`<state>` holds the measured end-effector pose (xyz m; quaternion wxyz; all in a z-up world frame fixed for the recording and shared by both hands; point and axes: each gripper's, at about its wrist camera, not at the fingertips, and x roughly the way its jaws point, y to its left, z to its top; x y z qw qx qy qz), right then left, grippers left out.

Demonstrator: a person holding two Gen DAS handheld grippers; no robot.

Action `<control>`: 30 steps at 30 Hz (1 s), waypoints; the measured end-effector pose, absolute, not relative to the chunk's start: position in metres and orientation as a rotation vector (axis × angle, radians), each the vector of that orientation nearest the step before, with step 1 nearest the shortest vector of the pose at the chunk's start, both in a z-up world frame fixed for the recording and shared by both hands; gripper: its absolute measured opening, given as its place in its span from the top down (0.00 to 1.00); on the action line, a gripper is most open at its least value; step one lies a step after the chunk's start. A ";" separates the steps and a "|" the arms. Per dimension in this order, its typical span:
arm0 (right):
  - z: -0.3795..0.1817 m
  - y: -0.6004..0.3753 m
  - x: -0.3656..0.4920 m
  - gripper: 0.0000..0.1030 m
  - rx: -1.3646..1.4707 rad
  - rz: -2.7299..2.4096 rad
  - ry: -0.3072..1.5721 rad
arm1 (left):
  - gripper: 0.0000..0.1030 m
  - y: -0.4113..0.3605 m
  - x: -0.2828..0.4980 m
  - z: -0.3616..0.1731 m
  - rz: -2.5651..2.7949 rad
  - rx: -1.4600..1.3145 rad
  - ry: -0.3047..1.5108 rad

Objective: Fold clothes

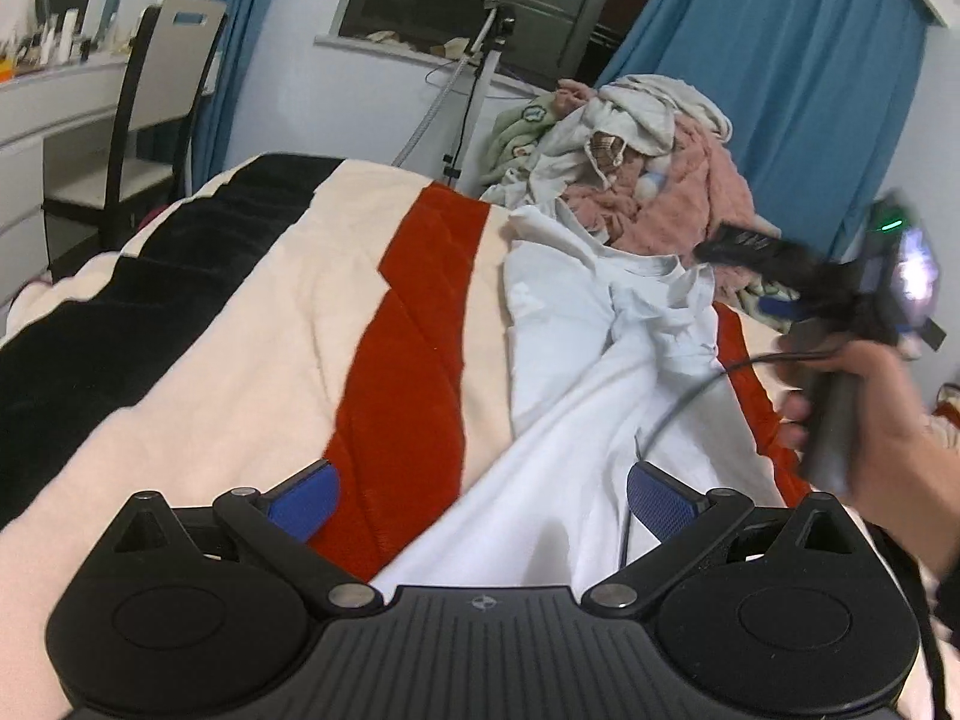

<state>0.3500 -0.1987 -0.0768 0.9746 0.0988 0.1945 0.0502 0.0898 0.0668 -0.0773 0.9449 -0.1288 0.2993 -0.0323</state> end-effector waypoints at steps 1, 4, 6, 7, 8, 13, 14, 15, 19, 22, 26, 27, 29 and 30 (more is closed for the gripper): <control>-0.068 -0.200 0.336 0.13 0.199 0.109 0.376 | 0.00 0.062 0.088 -0.076 -0.078 -0.246 0.598; -0.046 -0.199 0.278 0.13 0.190 0.128 0.347 | 0.00 0.046 0.079 -0.072 -0.079 -0.176 0.555; -0.034 -0.196 0.239 0.13 0.159 0.129 0.359 | 0.00 0.035 0.074 -0.073 -0.087 -0.145 0.548; -0.029 -0.195 0.220 0.13 0.138 0.131 0.369 | 0.00 0.030 0.072 -0.073 -0.095 -0.130 0.560; -0.024 -0.194 0.199 0.13 0.118 0.137 0.377 | 0.00 0.025 0.070 -0.073 -0.101 -0.114 0.566; -0.012 -0.203 0.097 0.13 0.097 0.158 0.377 | 0.00 0.011 0.042 -0.061 -0.149 -0.057 0.517; -0.013 -0.206 0.080 0.13 0.108 0.158 0.374 | 0.00 0.010 0.037 -0.059 -0.161 -0.068 0.525; -0.016 -0.211 0.062 0.13 0.120 0.156 0.365 | 0.00 0.010 0.034 -0.060 -0.176 -0.089 0.549; -0.045 -0.237 0.008 0.13 0.186 0.088 0.354 | 0.00 0.016 0.037 -0.076 -0.221 -0.171 0.718; -0.066 -0.262 0.001 0.13 0.279 0.018 0.471 | 0.01 0.032 0.048 -0.082 -0.164 -0.191 0.847; -0.072 -0.289 -0.001 0.13 0.425 0.003 0.520 | 0.03 0.077 0.060 -0.082 -0.029 -0.282 0.984; -0.072 -0.293 -0.002 0.13 0.448 0.008 0.510 | 0.04 0.089 0.061 -0.081 0.000 -0.302 1.007; -0.075 -0.295 -0.001 0.13 0.472 0.013 0.512 | 0.04 0.110 0.061 -0.079 0.049 -0.313 1.047; -0.077 -0.296 0.000 0.13 0.480 0.015 0.516 | 0.05 0.122 0.061 -0.079 0.071 -0.301 1.069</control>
